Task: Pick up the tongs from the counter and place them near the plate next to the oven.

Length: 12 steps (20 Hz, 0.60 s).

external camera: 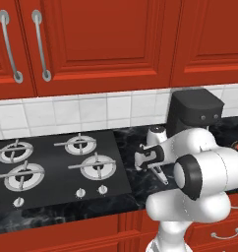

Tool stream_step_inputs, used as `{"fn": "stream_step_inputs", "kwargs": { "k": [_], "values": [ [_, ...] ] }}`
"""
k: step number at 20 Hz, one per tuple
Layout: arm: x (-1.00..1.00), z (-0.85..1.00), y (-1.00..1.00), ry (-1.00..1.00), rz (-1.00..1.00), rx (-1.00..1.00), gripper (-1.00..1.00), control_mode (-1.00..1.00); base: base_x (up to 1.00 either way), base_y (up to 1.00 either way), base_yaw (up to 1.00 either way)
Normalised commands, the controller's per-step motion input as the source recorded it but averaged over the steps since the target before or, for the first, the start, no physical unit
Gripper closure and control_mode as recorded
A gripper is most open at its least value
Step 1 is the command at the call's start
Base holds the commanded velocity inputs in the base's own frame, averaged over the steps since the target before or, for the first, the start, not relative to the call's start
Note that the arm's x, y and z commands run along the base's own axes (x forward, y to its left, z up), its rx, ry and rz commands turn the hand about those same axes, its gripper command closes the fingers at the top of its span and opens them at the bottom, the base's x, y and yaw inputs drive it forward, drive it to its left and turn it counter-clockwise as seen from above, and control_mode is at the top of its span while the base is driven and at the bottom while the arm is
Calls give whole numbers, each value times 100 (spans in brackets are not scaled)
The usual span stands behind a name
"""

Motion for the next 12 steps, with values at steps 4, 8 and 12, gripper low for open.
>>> {"fn": "stream_step_inputs", "kwargs": {
  "k": [4,8,12],
  "values": [
    [-2,-4,0,0,0,1,100,-100,0,0,0],
    [-30,8,0,-5,0,6,100,-100,0,0,0],
    [-67,64,-3,-17,-6,7,100,-100,0,0,0]
  ]
}}
